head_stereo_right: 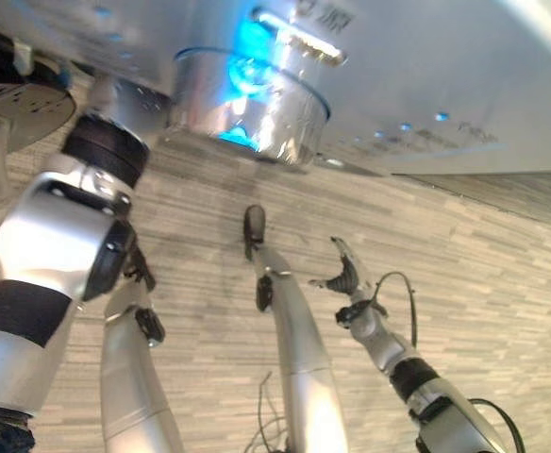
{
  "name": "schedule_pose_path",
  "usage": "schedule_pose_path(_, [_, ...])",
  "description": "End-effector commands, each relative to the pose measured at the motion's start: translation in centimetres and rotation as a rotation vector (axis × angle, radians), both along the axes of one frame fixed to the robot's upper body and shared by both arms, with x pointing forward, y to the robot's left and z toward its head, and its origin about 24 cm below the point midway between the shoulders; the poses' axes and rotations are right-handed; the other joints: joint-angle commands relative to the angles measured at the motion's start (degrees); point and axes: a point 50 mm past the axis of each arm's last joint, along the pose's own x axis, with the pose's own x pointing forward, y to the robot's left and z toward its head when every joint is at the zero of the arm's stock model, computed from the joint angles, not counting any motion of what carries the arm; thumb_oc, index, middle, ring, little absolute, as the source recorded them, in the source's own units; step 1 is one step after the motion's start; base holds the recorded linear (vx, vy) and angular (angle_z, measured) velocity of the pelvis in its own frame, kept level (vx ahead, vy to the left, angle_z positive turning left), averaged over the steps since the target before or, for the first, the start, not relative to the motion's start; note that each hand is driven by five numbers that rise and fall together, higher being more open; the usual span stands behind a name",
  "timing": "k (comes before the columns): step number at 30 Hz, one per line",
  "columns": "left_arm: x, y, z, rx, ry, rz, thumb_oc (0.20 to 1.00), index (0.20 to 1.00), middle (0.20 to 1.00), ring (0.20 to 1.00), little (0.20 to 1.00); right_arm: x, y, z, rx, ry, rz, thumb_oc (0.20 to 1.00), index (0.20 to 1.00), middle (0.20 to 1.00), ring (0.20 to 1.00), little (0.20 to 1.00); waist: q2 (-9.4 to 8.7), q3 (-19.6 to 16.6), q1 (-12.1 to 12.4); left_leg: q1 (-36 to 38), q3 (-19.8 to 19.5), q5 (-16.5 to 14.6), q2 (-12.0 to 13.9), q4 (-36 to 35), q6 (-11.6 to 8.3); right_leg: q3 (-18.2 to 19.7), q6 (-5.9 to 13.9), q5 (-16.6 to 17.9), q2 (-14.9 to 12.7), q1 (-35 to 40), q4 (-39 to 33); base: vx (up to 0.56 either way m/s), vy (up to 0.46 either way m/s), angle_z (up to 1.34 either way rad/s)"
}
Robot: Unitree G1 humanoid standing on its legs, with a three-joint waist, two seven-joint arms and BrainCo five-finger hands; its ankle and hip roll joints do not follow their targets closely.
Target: Grab the laundry basket,head to the washer,open it,put in the laundry and shut it.
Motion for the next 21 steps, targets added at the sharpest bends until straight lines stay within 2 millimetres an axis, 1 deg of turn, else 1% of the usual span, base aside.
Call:
schedule_pose_path(1, [-7.7, 3.6, 10.9, -0.076, -0.466, 0.028, 0.2, 0.2, 0.2, 0.2, 0.2, -1.4, -3.1, -0.5, -0.015, 0.012, -0.086, 1.0, 1.0, 1.0, 1.0, 1.0, 5.07, -4.7, -1.8, -3.3, -3.0, -6.1, -1.7, 4.8, 3.31, 3.7, 2.94, -9.4, 0.9, 5.5, 4.7, 0.0, 0.0, 0.0])
schedule_pose_path(2, [-8.0, 2.7, 11.0, -0.082, -0.496, -0.002, 0.2, 0.2, 0.2, 0.2, 0.2, -1.5, -3.4, -0.3, -0.011, -0.002, -0.093, 1.0, 1.0, 1.0, 1.0, 1.0, 5.13, -4.7, -1.8, -3.5, -3.0, -6.0, -1.9, 4.6, 3.38, 3.7, 2.95, -9.5, 0.8, 5.4, 4.6, 0.04, -0.034, 0.05])
schedule_pose_path(3, [-7.9, 1.8, 10.8, -0.066, -0.501, -0.024, 0.2, 0.2, 0.2, 0.2, 0.2, -1.8, -3.9, -0.2, -0.01, -0.008, -0.107, 1.0, 1.0, 1.0, 1.0, 1.0, 5.31, -4.9, -1.9, -3.5, -3.0, -5.9, -2.0, 4.4, 3.45, 3.7, 2.99, -9.5, 0.9, 5.4, 4.5, 0.03, -0.027, 0.06])
schedule_pose_path(4, [-7.4, 1.5, 10.2, -0.046, -0.481, -0.034, 0.448, 0.448, 0.448, 0.448, 0.448, -2.2, -4.1, -0.3, -0.006, -0.003, -0.109, 1.0, 1.0, 1.0, 1.0, 1.0, 5.38, -4.9, -1.9, -3.6, -3.0, -5.9, -2.2, 4.4, 3.55, 3.7, 2.97, -9.4, 0.9, 5.3, 4.4, 0.03, -0.009, 0.07])
schedule_pose_path(5, [-6.6, 1.1, 9.4, -0.001, -0.453, -0.038, 1.0, 1.0, 1.0, 1.0, 1.0, -2.6, -4.4, -0.7, -0.009, 0.012, -0.112, 1.0, 1.0, 1.0, 1.0, 1.0, 5.58, -5.0, -1.7, -3.5, -2.9, -5.9, -2.4, 4.3, 3.63, 3.7, 2.94, -9.5, 0.9, 5.4, 4.2, 0.03, -0.001, 0.05])
schedule_pose_path(6, [-5.8, 0.8, 8.5, 0.043, -0.418, -0.045, 1.0, 1.0, 1.0, 1.0, 1.0, -3.1, -4.6, -1.1, -0.011, 0.031, -0.113, 1.0, 1.0, 1.0, 1.0, 1.0, 5.72, -5.3, -1.6, -3.3, -2.8, -5.9, -2.5, 4.1, 3.72, 3.7, 2.86, -9.6, 0.9, 5.7, 4.2, 0.03, 0.0, 0.05])
schedule_pose_path(7, [-3.7, 0.8, 6.0, 0.138, -0.309, -0.029, 1.0, 1.0, 1.0, 1.0, 1.0, -3.6, -4.6, -1.6, -0.014, 0.062, -0.094, 1.0, 1.0, 1.0, 1.0, 1.0, 6.05, -5.1, -1.1, -2.8, -2.7, -5.8, -2.7, 3.9, 3.95, 3.7, 2.62, -9.8, 0.9, 5.9, 4.5, 0.02, -0.006, 0.03])
schedule_pose_path(8, [-3.7, 0.9, 5.9, 0.141, -0.305, -0.029, 1.0, 1.0, 1.0, 1.0, 1.0, -3.7, -4.6, -1.7, -0.013, 0.065, -0.093, 1.0, 1.0, 1.0, 1.0, 1.0, 6.02, -5.2, -1.1, -2.8, -2.7, -5.8, -2.7, 3.9, 3.96, 3.7, 2.61, -9.8, 0.9, 5.9, 4.5, 0.02, -0.012, 0.03])
schedule_pose_path(10, [-2.1, 1.2, 3.9, 0.297, -0.194, 0.035, 1.0, 1.0, 1.0, 1.0, 1.0, -3.9, -4.8, -2.0, -0.016, 0.087, -0.085, 1.0, 1.0, 1.0, 1.0, 1.0, 6.29, -5.1, -0.8, -2.3, -2.7, -5.7, -3.0, 3.6, 4.07, 3.5, 2.37, -9.9, 0.8, 6.2, 4.6, 0.0, -0.006, 0.04])
schedule_pose_path(12, [-0.7, 1.4, 2.2, 0.629, -0.06, 0.179, 1.0, 1.0, 1.0, 1.0, 1.0, -3.9, -4.9, -2.2, -0.024, 0.102, -0.07, 1.0, 1.0, 1.0, 1.0, 1.0, 6.64, -5.0, -0.6, -2.1, -2.8, -5.4, -3.1, 3.6, 4.14, 3.4, 2.13, -9.8, 0.8, 6.5, 4.7, -0.01, 0.004, 0.04])
schedule_pose_path(13, [-0.6, 1.4, 2.0, 0.81, -0.015, 0.302, 1.0, 1.0, 1.0, 1.0, 1.0, -3.8, -4.9, -2.3, -0.032, 0.109, -0.06, 1.0, 1.0, 1.0, 1.0, 1.0, 6.66, -4.8, -0.4, -1.9, -2.8, -5.2, -3.0, 3.5, 4.16, 3.4, 2.06, -9.6, 0.9, 6.5, 4.7, -0.02, 0.011, 0.1])
schedule_pose_path(14, [-0.1, 1.3, 1.5, 1.013, 0.055, 0.405, 1.0, 1.0, 1.0, 1.0, 1.0, -3.6, -4.8, -2.2, -0.042, 0.112, -0.041, 1.0, 1.0, 1.0, 1.0, 1.0, 6.66, -4.6, -0.2, -1.8, -2.8, -5.0, -3.0, 3.4, 4.13, 3.2, 2.03, -9.4, 0.9, 6.7, 4.6, -0.01, -0.001, 0.11])
schedule_pose_path(15, [0.3, 1.5, 1.0, 1.165, 0.129, 0.511, 1.0, 1.0, 1.0, 1.0, 1.0, -3.3, -4.6, -2.0, -0.051, 0.113, -0.028, 1.0, 1.0, 1.0, 1.0, 1.0, 6.51, -4.5, -0.1, -1.8, -2.8, -4.9, -2.8, 3.5, 4.08, 3.0, 2.0, -9.3, 0.9, 6.7, 4.7, -0.01, -0.012, 0.05])
schedule_pose_path(16, [0.2, 1.1, 1.5, 1.258, 0.132, 0.597, 1.0, 1.0, 1.0, 1.0, 1.0, -3.1, -4.5, -2.0, -0.056, 0.115, -0.02, 1.0, 1.0, 1.0, 1.0, 1.0, 6.34, -4.4, -0.2, -1.8, -3.0, -4.8, -2.8, 3.5, 4.06, 3.0, 2.01, -9.2, 1.0, 6.7, 4.9, -0.02, -0.012, 0.04])
schedule_pose_path(17, [-0.3, -0.9, 2.3, 1.574, 0.081, 0.805, 1.0, 1.0, 1.0, 1.0, 1.0, -2.9, -4.7, -1.8, -0.074, 0.111, -0.011, 1.0, 1.0, 1.0, 1.0, 1.0, 6.24, -4.3, -0.2, -1.8, -3.2, -4.7, -2.7, 3.6, 4.01, 2.9, 2.04, -8.9, 1.1, 6.7, 5.0, -0.02, -0.008, 0.04])
schedule_pose_path(18, [-0.3, -0.9, 2.3, 1.577, 0.079, 0.809, 1.0, 1.0, 1.0, 1.0, 1.0, -2.9, -4.6, -1.8, -0.072, 0.11, -0.011, 1.0, 1.0, 1.0, 1.0, 1.0, 6.1, -4.2, -0.1, -1.8, -3.2, -4.7, -2.7, 3.6, 4.01, 2.9, 2.04, -8.9, 1.1, 6.7, 5.0, -0.02, 0.002, 0.06])
schedule_pose_path(19, [-0.7, -3.0, 2.7, 1.688, -0.02, 0.881, 1.0, 1.0, 1.0, 1.0, 1.0, -2.9, -4.8, -1.8, -0.088, 0.107, -0.011, 1.0, 1.0, 1.0, 1.0, 1.0, 6.16, -4.1, -0.1, -1.8, -3.3, -4.7, -2.7, 3.7, 4.04, 2.8, 2.05, -8.8, 1.1, 6.6, 5.1, 0.0, -0.003, 0.07])
schedule_pose_path(20, [-0.9, -4.4, 2.4, 1.77, -0.077, 0.923, 1.0, 1.0, 1.0, 1.0, 1.0, -2.9, -4.8, -1.7, -0.095, 0.101, -0.005, 1.0, 1.0, 1.0, 1.0, 1.0, 6.11, -4.0, 0.0, -1.8, -3.4, -4.8, -2.7, 3.8, 4.06, 2.8, 2.07, -8.9, 1.2, 6.7, 5.3, 0.0, 0.001, 0.07])
schedule_pose_path(21, [-1.1, -6.2, 1.9, 1.888, -0.162, 0.957, 1.0, 1.0, 1.0, 1.0, 1.0, -3.0, -4.8, -1.7, -0.102, 0.099, -0.002, 1.0, 1.0, 1.0, 1.0, 1.0, 6.12, -3.9, 0.1, -1.8, -3.5, -4.9, -2.7, 3.8, 4.07, 2.8, 2.12, -8.9, 1.3, 6.7, 5.4, 0.0, 0.005, 0.06])
